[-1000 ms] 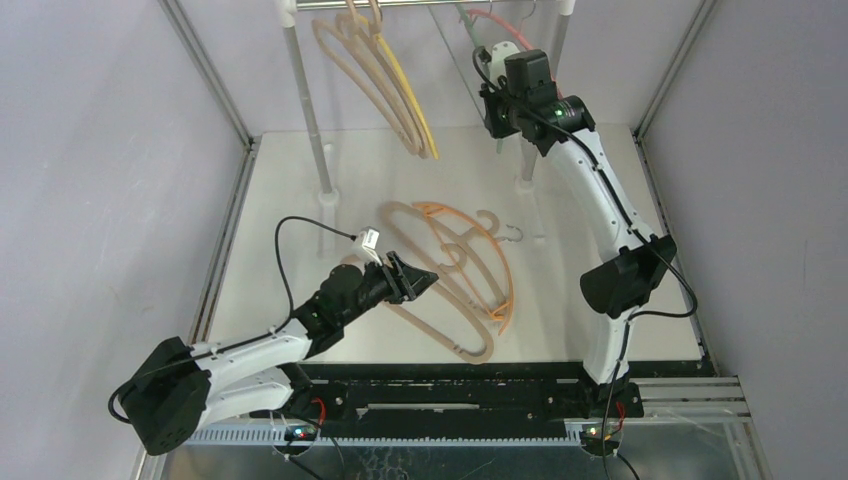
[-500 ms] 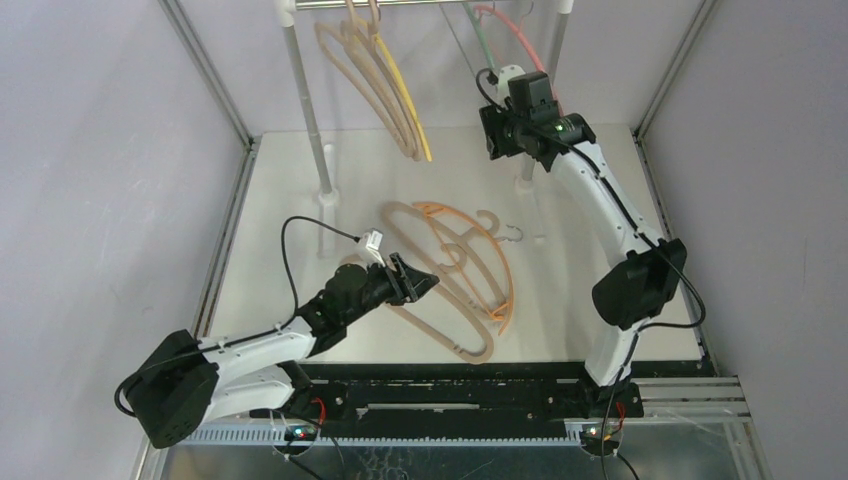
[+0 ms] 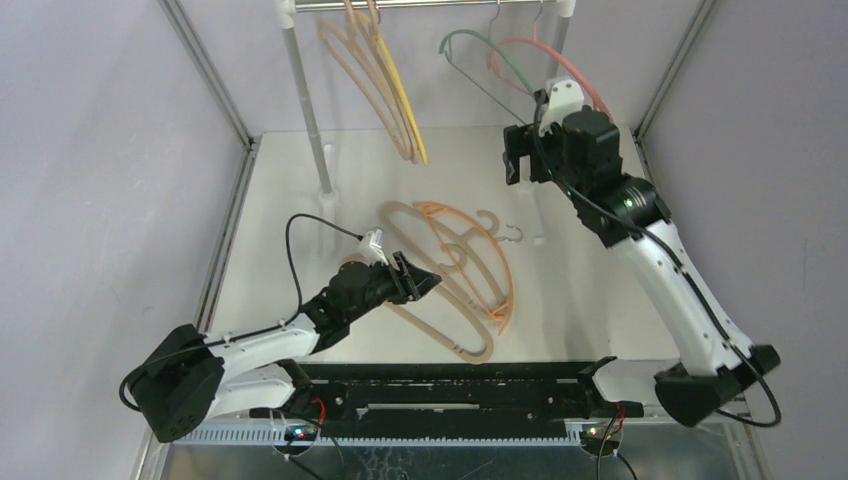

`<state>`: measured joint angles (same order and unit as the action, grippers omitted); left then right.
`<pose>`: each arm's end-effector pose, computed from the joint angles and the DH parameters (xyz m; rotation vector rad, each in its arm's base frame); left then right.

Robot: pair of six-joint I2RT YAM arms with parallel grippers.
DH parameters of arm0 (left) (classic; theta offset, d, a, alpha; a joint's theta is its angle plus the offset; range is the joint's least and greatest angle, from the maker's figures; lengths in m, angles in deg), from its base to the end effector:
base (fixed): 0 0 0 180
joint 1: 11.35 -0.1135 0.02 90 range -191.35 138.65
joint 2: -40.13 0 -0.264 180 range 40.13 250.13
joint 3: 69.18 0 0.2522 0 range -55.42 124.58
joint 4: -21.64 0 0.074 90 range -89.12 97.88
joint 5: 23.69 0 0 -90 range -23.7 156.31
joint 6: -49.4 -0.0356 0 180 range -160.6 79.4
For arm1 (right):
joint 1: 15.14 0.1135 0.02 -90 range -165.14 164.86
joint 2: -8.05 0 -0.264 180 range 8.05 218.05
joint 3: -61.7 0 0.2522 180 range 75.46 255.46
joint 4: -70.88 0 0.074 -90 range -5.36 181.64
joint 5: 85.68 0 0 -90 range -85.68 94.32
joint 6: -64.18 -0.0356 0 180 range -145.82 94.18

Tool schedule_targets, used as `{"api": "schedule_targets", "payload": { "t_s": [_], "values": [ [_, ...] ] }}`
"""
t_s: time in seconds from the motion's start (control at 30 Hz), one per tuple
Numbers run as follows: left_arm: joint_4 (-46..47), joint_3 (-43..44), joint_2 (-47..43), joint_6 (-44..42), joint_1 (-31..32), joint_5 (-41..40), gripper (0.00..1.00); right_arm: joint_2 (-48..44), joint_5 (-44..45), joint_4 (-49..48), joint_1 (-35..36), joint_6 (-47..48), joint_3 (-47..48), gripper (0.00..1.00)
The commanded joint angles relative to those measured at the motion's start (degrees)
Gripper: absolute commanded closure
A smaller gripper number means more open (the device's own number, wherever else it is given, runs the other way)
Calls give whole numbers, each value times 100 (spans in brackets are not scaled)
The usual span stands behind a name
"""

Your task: Organize the hangers

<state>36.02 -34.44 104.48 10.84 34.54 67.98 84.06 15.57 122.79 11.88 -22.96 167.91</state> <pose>0.1598 -0.1664 0.1981 -0.0752 2.0158 -1.1768 0.2484 0.1189 0.4562 -0.3747 1.9066 0.0884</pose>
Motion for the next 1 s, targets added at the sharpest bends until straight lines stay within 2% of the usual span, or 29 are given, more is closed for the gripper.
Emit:
{"api": "schedule_targets", "payload": {
  "t_s": [0.0, 0.13, 0.4, 0.53, 0.6, 0.63, 0.73, 0.77, 0.97],
  "values": [
    [276, 241, 107, -64, 34, 58, 37, -689, 419, -415, 274, -230, -544, 0],
    [387, 248, 217, -39, 34, 105, 37, -1169, 405, -461, 334, -338, -1138, 0],
    [447, 312, 358, -70, 34, 135, 37, -1913, 224, -261, 486, -573, -1592, 1],
    [447, 343, 471, -77, 34, 162, 37, -2380, -320, -218, 744, -659, -1578, 7],
    [467, 341, 519, -71, 34, 172, 37, -2600, -571, -283, 785, -792, -1549, 19],
    [483, 342, 539, -71, 34, 183, 37, -2713, -678, -332, 789, -847, -1527, 31],
    [532, 362, 592, -53, 34, 227, 37, -2946, -858, -594, 776, -929, -1465, 90],
    [546, 367, 603, -48, 34, 239, 37, -2973, -841, -709, 762, -924, -1457, 100],
    [552, 303, 485, -45, 34, 201, 38, -2283, -961, -1222, 319, -640, -843, 100]
  ]
}}
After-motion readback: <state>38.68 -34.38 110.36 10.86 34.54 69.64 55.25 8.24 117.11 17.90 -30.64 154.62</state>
